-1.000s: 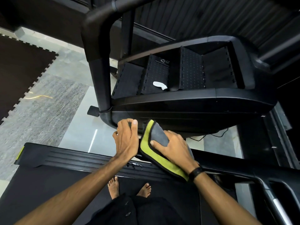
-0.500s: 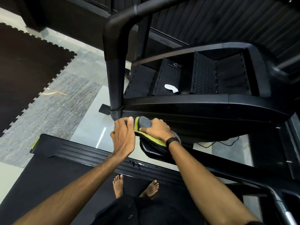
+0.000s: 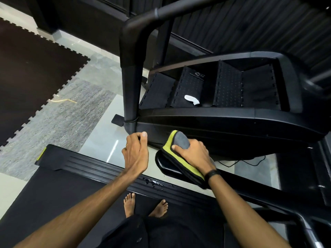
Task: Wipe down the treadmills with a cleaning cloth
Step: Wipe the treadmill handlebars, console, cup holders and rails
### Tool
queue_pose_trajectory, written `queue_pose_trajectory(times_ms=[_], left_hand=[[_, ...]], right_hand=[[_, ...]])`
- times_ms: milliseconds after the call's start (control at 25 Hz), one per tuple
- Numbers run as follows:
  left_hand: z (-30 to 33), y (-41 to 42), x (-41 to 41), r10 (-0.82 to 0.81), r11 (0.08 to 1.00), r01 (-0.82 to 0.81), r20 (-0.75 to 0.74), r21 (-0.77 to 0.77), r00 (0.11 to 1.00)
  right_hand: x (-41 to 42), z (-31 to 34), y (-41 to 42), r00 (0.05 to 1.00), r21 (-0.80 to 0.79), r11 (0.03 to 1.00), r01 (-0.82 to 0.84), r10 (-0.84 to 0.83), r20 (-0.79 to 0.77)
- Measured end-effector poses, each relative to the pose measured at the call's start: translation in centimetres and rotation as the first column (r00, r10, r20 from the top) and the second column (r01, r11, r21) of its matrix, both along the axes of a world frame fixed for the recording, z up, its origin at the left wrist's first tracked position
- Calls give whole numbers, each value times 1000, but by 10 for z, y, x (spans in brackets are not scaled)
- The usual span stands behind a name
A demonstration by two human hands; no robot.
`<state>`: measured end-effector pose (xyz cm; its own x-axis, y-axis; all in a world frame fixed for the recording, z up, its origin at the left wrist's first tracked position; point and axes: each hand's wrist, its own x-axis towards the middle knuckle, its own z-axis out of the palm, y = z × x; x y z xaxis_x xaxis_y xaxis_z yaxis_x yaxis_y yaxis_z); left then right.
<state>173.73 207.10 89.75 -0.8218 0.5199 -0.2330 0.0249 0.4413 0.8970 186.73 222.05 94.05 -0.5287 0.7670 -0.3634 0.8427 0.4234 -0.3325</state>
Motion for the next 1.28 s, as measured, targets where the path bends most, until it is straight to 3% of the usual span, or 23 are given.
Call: queue_pose_trajectory(times_ms=[160,440,560,640,760,880,1040,1160,1280], left_hand=[[0,-1,12,-61,998,61,-6,-21,998],[-4,-6,0,-4,999,4,13,-53,1000],[-6,-5,5,4,997,-3,12,-71,1000],[-6,-2,10,20,997,-19,10,-80,1000],[-3,7,15,34,996,-31,35,-87,999],[-4,18,20,55,995,-50,57,-82,997],[1,33,18,37,998,-42,129,38,991],[3,43,22,3,998,-13,154,66,988],[3,45,24,18,999,-23,107,46,994]], right_hand=[[-43,-15,-3,996,-71,996,-48,53,67],[22,4,-41,979,265,960,-94,138,-153],[43,5,-8,996,149,989,-10,23,-84],[32,-1,20,997,-1,999,46,-45,69],[-10,-19,34,975,-181,983,40,1,221],[-41,-21,6,989,-75,991,-107,114,92],[3,2,-25,974,138,976,-166,185,-134],[46,3,3,985,62,989,-133,139,-106],[54,-9,48,999,-145,989,13,-6,51]])
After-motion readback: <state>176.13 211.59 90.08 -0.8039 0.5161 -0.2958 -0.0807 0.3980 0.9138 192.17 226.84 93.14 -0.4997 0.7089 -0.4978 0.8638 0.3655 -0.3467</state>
